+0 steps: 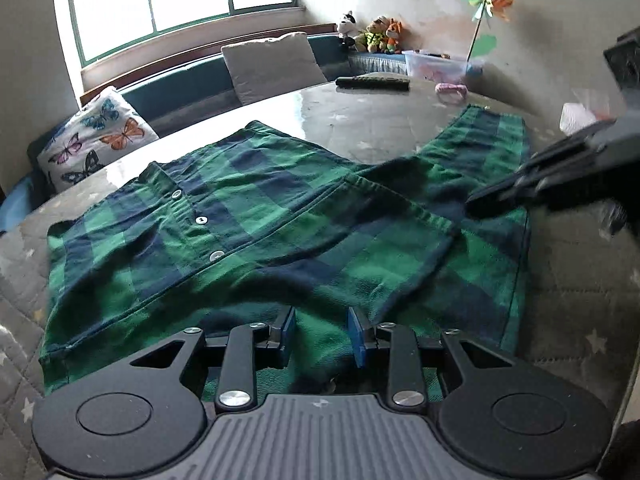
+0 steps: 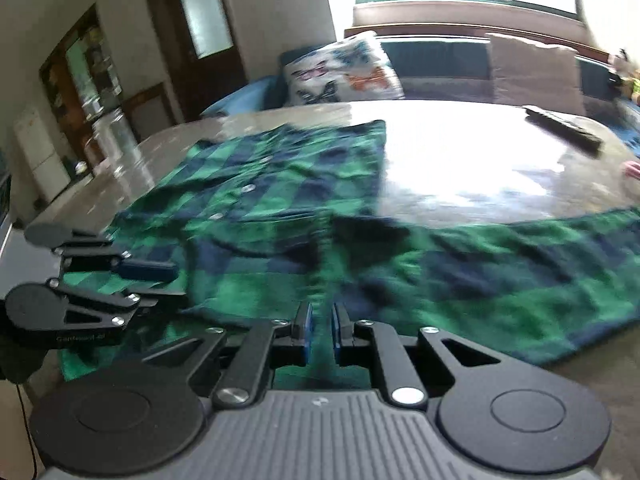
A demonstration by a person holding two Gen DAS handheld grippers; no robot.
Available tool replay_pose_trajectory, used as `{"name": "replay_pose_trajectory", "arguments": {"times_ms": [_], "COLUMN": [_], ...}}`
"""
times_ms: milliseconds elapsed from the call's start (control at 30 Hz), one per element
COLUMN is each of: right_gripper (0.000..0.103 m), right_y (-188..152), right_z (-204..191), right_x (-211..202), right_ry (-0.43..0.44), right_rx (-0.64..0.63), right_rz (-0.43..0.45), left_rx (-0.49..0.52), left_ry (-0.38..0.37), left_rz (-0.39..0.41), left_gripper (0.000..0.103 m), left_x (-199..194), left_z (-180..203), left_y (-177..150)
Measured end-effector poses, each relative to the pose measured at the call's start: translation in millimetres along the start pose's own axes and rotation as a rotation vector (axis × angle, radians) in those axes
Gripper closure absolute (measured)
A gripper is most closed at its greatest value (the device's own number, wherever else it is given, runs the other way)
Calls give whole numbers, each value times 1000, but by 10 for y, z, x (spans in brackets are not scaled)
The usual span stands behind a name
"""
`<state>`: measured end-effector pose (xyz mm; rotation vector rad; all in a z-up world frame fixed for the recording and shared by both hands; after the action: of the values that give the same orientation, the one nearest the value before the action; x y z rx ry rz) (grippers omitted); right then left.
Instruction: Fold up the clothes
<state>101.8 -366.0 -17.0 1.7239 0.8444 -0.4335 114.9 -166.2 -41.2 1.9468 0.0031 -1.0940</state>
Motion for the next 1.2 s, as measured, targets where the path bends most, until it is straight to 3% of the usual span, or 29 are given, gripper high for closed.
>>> {"name": "replay_pose_trajectory", "arguments": {"times_ms": [167, 433, 567, 633, 900, 1033, 1133, 1200], "right_gripper": [91, 84, 77, 67, 61, 64, 86, 92], "right_y": [103, 400, 505, 551, 673, 689, 700, 704], "right_z": [495, 1596, 2033, 2208, 2614, 2631, 2594, 2575], "right_x": [-174, -255, -231, -222, -93, -76, -78, -93], "right_ry": [-123, -412, -497, -542, -646, -657, -658, -642], "right_rx": [83, 234, 321, 339, 412, 417, 405, 409], "right_rz": [71, 183, 210, 223, 240, 256, 261, 265], "left_rx": [2, 6, 9, 6, -8, -12, -17, -21], "left_ry": [4, -15, -23, -23, -29, -26, -21, -16], "left_rz": [13, 50, 52, 46, 42, 35, 31, 33], "left_gripper": [71, 68, 66, 65, 62, 61, 61, 61], "left_x": [-68, -108, -92, -74, -50, -41, -43, -59], "left_z": [29, 158, 202, 204, 218, 199, 177, 161], "left_y": [75, 238, 271, 275, 277, 258, 244, 238]}}
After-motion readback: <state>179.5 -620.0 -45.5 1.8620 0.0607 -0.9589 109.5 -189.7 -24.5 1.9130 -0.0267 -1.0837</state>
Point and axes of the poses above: each gripper's, at about its wrist camera, not at the fingertips, and x roughly the way its jaws point, z to its right, y to its top, the point moved 4 cm from there along x, roughly the way its jaws point, and after that the axes turned 10 degrees about x, right-handed, at the moved point
